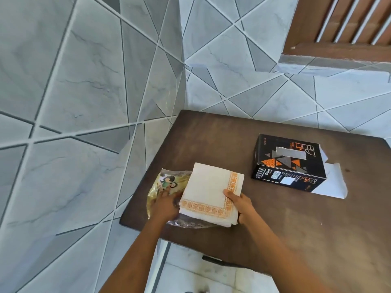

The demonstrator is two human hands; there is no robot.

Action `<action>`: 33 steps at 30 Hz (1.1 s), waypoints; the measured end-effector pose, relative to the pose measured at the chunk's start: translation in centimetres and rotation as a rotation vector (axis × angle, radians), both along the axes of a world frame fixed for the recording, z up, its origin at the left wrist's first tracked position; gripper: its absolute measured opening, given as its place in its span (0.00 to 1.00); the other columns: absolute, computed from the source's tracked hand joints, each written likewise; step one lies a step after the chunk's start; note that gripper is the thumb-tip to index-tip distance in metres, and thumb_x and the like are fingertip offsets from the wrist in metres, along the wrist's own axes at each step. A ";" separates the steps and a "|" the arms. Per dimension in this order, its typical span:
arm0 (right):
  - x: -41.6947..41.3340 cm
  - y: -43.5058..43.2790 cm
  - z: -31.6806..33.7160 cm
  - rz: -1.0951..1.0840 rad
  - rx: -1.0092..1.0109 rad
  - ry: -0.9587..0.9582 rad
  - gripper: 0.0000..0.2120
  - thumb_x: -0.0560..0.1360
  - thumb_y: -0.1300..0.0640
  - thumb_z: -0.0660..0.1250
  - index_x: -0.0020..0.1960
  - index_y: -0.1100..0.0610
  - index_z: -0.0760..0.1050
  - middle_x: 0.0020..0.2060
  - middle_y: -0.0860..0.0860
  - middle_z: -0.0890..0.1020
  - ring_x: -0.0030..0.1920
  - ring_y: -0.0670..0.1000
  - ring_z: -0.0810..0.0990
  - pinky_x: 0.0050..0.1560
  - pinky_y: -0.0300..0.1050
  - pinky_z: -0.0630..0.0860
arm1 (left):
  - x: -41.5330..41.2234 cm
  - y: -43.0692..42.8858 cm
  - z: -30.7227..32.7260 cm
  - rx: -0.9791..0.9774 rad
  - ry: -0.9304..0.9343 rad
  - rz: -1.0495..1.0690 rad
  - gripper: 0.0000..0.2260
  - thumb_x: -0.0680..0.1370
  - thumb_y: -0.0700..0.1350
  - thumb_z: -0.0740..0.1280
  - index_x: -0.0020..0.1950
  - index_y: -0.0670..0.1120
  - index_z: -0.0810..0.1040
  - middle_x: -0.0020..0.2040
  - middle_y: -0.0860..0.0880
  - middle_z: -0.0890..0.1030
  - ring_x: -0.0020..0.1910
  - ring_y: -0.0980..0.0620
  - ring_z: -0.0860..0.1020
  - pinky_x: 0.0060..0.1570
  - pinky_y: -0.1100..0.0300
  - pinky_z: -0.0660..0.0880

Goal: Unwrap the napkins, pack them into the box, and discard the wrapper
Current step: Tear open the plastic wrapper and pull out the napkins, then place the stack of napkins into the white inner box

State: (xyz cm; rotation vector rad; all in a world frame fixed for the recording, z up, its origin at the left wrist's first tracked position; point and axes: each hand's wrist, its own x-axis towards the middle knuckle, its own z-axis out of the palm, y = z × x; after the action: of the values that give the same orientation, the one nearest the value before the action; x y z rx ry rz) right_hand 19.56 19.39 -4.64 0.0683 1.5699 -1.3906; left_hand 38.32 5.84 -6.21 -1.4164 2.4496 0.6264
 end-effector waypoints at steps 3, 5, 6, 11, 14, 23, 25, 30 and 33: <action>0.0 -1.6 -0.2 -0.012 0.016 0.133 0.18 0.72 0.60 0.69 0.60 0.64 0.72 0.57 0.61 0.79 0.49 0.60 0.80 0.46 0.55 0.78 | 0.0 -1.1 -0.1 -0.031 -0.046 0.013 0.23 0.76 0.59 0.56 0.71 0.63 0.59 0.77 0.48 0.57 0.74 0.40 0.57 0.71 0.39 0.57; 0.4 -2.8 -0.5 0.032 0.069 0.270 0.18 0.71 0.56 0.70 0.59 0.61 0.73 0.57 0.59 0.80 0.52 0.60 0.80 0.53 0.57 0.78 | 0.2 -1.5 -0.2 -0.048 -0.076 0.009 0.24 0.75 0.60 0.57 0.71 0.63 0.59 0.76 0.49 0.57 0.74 0.41 0.59 0.71 0.40 0.59; 0.6 -3.4 -0.6 0.066 0.112 0.345 0.19 0.71 0.53 0.70 0.58 0.60 0.73 0.56 0.58 0.80 0.52 0.59 0.80 0.54 0.57 0.78 | 0.5 -1.7 0.0 -0.042 -0.070 0.009 0.24 0.75 0.60 0.58 0.70 0.63 0.60 0.76 0.49 0.60 0.73 0.41 0.61 0.70 0.42 0.61; 0.6 -3.7 0.2 0.180 0.254 0.620 0.22 0.74 0.50 0.66 0.64 0.59 0.67 0.61 0.56 0.77 0.57 0.57 0.78 0.55 0.53 0.77 | 0.2 -1.8 2.7 -0.126 0.089 0.159 0.13 0.77 0.56 0.59 0.54 0.50 0.76 0.55 0.48 0.81 0.54 0.46 0.79 0.55 0.52 0.75; -0.4 -1.8 0.8 0.131 0.260 0.701 0.24 0.74 0.51 0.65 0.68 0.57 0.65 0.64 0.55 0.74 0.61 0.55 0.75 0.60 0.54 0.74 | -1.5 -1.6 4.7 -0.296 0.197 0.132 0.12 0.79 0.52 0.58 0.54 0.49 0.78 0.55 0.47 0.82 0.51 0.47 0.81 0.53 0.53 0.76; -8.9 7.2 5.4 -0.343 0.162 0.828 0.10 0.75 0.60 0.63 0.55 0.58 0.76 0.49 0.53 0.82 0.49 0.49 0.78 0.57 0.45 0.74 | -16.4 5.1 7.1 -0.065 0.502 -0.181 0.16 0.78 0.51 0.61 0.66 0.53 0.71 0.68 0.52 0.73 0.62 0.50 0.75 0.57 0.59 0.72; -11.4 8.6 5.6 -0.378 0.153 0.816 0.14 0.75 0.61 0.63 0.60 0.58 0.73 0.53 0.55 0.81 0.51 0.50 0.78 0.57 0.44 0.72 | -19.1 6.5 7.2 -0.038 0.498 -0.211 0.20 0.78 0.51 0.61 0.71 0.52 0.66 0.71 0.50 0.70 0.65 0.48 0.73 0.59 0.56 0.72; -17.5 10.4 5.1 -0.188 0.281 0.824 0.27 0.76 0.54 0.63 0.72 0.58 0.59 0.69 0.55 0.69 0.67 0.55 0.69 0.66 0.49 0.66 | -24.6 8.3 6.0 0.044 0.400 -0.099 0.26 0.78 0.56 0.59 0.72 0.45 0.63 0.66 0.41 0.75 0.64 0.40 0.74 0.62 0.47 0.72; -19.9 11.0 3.8 0.013 0.308 0.881 0.24 0.76 0.50 0.62 0.69 0.58 0.62 0.64 0.57 0.73 0.64 0.56 0.71 0.62 0.50 0.69 | -26.4 8.9 5.7 0.067 0.392 -0.060 0.27 0.78 0.54 0.60 0.74 0.43 0.60 0.69 0.41 0.72 0.66 0.42 0.72 0.64 0.50 0.70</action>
State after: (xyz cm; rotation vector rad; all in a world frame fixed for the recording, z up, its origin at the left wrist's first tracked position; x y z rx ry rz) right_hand -0.33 30.43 -0.81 -0.4230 2.4914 -1.2104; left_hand 11.91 14.69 -0.53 -1.2882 2.7174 1.0484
